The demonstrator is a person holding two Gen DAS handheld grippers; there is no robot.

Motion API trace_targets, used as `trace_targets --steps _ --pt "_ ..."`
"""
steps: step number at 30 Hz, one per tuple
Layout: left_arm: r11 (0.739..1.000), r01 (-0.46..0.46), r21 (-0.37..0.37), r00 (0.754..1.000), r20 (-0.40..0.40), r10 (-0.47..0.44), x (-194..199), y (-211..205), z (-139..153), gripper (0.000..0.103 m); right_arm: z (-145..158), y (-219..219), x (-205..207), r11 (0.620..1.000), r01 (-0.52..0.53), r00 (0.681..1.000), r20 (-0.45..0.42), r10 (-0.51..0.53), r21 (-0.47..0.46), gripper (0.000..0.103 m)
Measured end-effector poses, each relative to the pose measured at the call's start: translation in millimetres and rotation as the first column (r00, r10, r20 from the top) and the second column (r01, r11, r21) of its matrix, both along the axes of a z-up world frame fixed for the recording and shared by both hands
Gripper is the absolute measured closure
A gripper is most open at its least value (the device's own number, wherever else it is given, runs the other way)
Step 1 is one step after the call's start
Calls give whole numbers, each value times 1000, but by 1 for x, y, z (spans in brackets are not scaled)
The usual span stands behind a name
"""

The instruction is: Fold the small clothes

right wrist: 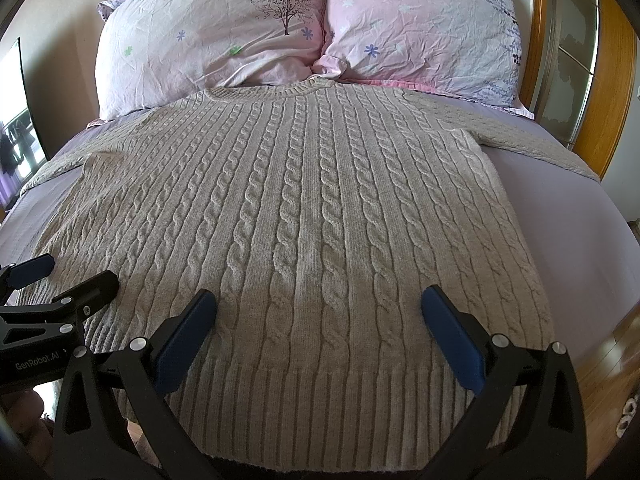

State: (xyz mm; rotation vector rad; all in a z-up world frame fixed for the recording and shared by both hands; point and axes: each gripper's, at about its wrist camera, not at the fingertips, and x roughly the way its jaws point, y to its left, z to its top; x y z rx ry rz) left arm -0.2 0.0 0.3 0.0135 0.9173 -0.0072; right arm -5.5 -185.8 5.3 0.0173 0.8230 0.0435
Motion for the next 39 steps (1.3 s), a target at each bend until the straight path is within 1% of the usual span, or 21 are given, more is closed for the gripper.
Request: trace_targets --steps 30,34,36,39 --pt "1000 0 0 1000 2 0 0 0 0 2 1 0 -1 1000 -2 1000 1 2 -3 1" --pt "1000 2 2 1000 2 -2 0 0 0 2 1 12 -1 1000 -9 1000 -1 9 -4 1" --pt "1000 4 2 1000 6 -4 0 0 0 2 1 12 -1 1000 -24 1000 4 24 -7 1" --pt "1000 21 7 999 36 -22 -2 0 1 2 4 4 4 995 -103 995 2 103 15 1"
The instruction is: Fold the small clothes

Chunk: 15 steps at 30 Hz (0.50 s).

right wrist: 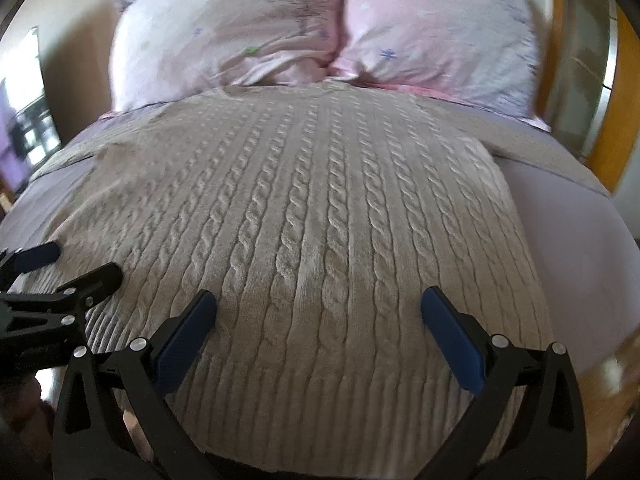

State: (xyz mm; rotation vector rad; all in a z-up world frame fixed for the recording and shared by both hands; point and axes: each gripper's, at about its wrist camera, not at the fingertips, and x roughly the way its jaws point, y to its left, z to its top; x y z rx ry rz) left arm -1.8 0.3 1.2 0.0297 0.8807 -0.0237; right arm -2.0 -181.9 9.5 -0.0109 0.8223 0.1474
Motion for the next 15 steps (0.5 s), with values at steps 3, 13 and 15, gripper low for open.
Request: trace_targets --steps 3,13,15 --pt "999 33 -2 999 26 -33 -5 1 1 2 19 -45 14 990 -3 1000 19 1 140 1" --pt "976 108 -188 944 326 -42 20 68 63 2 41 -321 129 697 605 784 -135 -606 385 35" --pt "972 77 -223 940 341 3 30 87 71 2 22 -368 144 572 698 696 -223 -682 430 50"
